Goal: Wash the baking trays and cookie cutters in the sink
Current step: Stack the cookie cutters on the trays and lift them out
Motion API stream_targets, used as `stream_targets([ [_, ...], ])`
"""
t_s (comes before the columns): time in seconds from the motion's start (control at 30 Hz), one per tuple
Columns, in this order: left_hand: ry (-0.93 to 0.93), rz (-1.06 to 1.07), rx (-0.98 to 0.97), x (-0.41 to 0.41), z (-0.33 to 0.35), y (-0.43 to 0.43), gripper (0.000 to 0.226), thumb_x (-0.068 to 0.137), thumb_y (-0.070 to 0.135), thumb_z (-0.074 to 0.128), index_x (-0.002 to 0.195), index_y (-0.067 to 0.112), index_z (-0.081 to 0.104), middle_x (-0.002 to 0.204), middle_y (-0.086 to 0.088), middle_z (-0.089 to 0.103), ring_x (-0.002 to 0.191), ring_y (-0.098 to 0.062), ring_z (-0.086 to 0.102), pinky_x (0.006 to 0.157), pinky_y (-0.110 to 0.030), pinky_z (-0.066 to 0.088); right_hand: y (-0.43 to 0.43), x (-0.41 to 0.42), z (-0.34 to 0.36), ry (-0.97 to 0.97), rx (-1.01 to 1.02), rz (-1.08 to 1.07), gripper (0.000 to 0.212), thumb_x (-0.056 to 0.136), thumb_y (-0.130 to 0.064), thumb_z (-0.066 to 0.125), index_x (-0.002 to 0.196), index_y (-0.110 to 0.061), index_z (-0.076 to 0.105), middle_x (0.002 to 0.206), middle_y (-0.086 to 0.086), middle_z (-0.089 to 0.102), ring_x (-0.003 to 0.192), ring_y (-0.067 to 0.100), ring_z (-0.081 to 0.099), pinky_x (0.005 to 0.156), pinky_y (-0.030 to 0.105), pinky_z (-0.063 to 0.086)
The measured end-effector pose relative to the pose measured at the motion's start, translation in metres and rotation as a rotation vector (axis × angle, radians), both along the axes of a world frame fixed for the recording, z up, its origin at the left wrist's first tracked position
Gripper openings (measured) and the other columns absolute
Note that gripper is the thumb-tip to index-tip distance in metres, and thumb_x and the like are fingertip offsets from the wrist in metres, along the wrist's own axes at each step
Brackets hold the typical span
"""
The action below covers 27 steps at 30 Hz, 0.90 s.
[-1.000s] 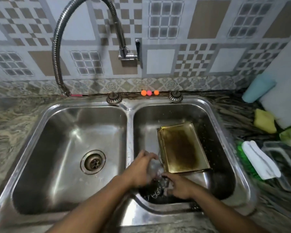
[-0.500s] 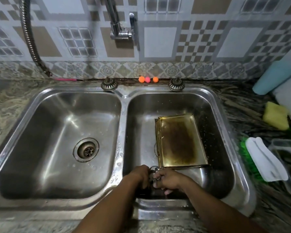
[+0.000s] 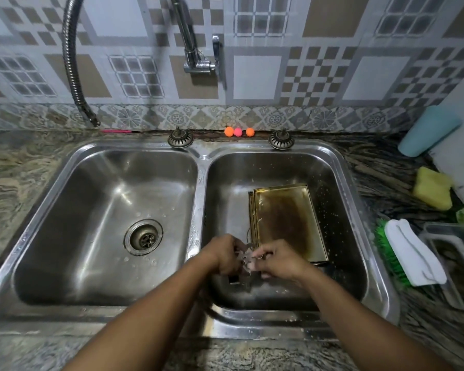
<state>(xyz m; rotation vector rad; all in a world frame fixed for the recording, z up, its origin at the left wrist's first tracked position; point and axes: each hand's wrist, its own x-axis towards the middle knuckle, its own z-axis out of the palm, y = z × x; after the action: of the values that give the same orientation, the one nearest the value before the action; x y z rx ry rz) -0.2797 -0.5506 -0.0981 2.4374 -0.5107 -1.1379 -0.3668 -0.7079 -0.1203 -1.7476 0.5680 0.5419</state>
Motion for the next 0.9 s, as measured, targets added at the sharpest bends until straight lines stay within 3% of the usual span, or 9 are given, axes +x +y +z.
stream_targets([
  [0.13, -0.104, 0.032, -0.163, 0.019, 0.019, -0.030, 0.063, 0.077, 0.022, 0.086, 0.134, 0.025, 0.060, 0.133, 0.000, 0.061, 0.121, -0.021, 0.060, 0.102, -0.027, 0.047, -0.032, 0.019, 0.032, -0.138, -0.126, -0.039, 0.023, 0.079, -0.019, 0.083, 0.100, -0.024, 0.074, 0.099, -0.002, 0.072, 0.089, 0.014, 0.069, 0.074, 0.030, 0.058],
  [0.23, -0.153, 0.030, -0.251, 0.021, 0.008, -0.061, 0.058, 0.078, 0.022, 0.084, 0.131, 0.026, 0.060, 0.128, -0.001, 0.065, 0.116, -0.022, 0.062, 0.101, -0.037, 0.051, -0.063, 0.026, 0.027, -0.156, -0.219, -0.059, 0.029, 0.079, -0.019, 0.083, 0.106, -0.023, 0.074, 0.105, -0.005, 0.070, 0.098, 0.012, 0.065, 0.075, 0.025, 0.050],
  [0.4, -0.146, 0.068, -0.315, 0.017, -0.029, -0.098, 0.060, 0.080, 0.020, 0.083, 0.134, 0.021, 0.057, 0.125, -0.003, 0.066, 0.111, -0.021, 0.063, 0.094, -0.031, 0.053, -0.103, 0.026, -0.012, -0.102, -0.269, -0.138, 0.031, 0.075, -0.018, 0.086, 0.102, -0.028, 0.075, 0.107, -0.004, 0.070, 0.100, 0.016, 0.067, 0.091, 0.042, 0.058],
  [0.6, -0.156, 0.076, -0.353, 0.011, -0.052, -0.105, 0.077, 0.082, 0.010, 0.076, 0.150, 0.023, 0.042, 0.134, -0.004, 0.064, 0.118, -0.021, 0.062, 0.100, -0.026, 0.048, -0.116, 0.024, -0.035, -0.123, -0.242, -0.149, 0.038, 0.079, -0.008, 0.081, 0.113, -0.023, 0.073, 0.114, 0.001, 0.072, 0.108, 0.020, 0.067, 0.099, 0.036, 0.054],
  [0.73, -0.160, 0.086, -0.342, 0.012, -0.054, -0.091, 0.084, 0.083, 0.009, 0.074, 0.155, 0.026, 0.033, 0.133, 0.000, 0.064, 0.119, -0.017, 0.060, 0.090, -0.014, 0.040, -0.118, 0.023, -0.033, -0.130, -0.397, -0.143, 0.062, 0.080, -0.020, 0.080, 0.137, -0.031, 0.059, 0.130, -0.004, 0.062, 0.118, 0.016, 0.059, 0.094, 0.022, 0.045],
  [0.9, -0.196, 0.179, -0.333, 0.014, -0.064, -0.069, 0.092, 0.075, 0.022, 0.085, 0.152, 0.030, 0.035, 0.146, -0.001, 0.049, 0.131, -0.021, 0.050, 0.103, -0.025, 0.040, -0.118, 0.017, -0.031, -0.130, -0.454, -0.156, 0.071, 0.084, -0.037, 0.075, 0.148, -0.033, 0.044, 0.145, 0.003, 0.050, 0.127, 0.023, 0.052, 0.099, 0.029, 0.041],
])
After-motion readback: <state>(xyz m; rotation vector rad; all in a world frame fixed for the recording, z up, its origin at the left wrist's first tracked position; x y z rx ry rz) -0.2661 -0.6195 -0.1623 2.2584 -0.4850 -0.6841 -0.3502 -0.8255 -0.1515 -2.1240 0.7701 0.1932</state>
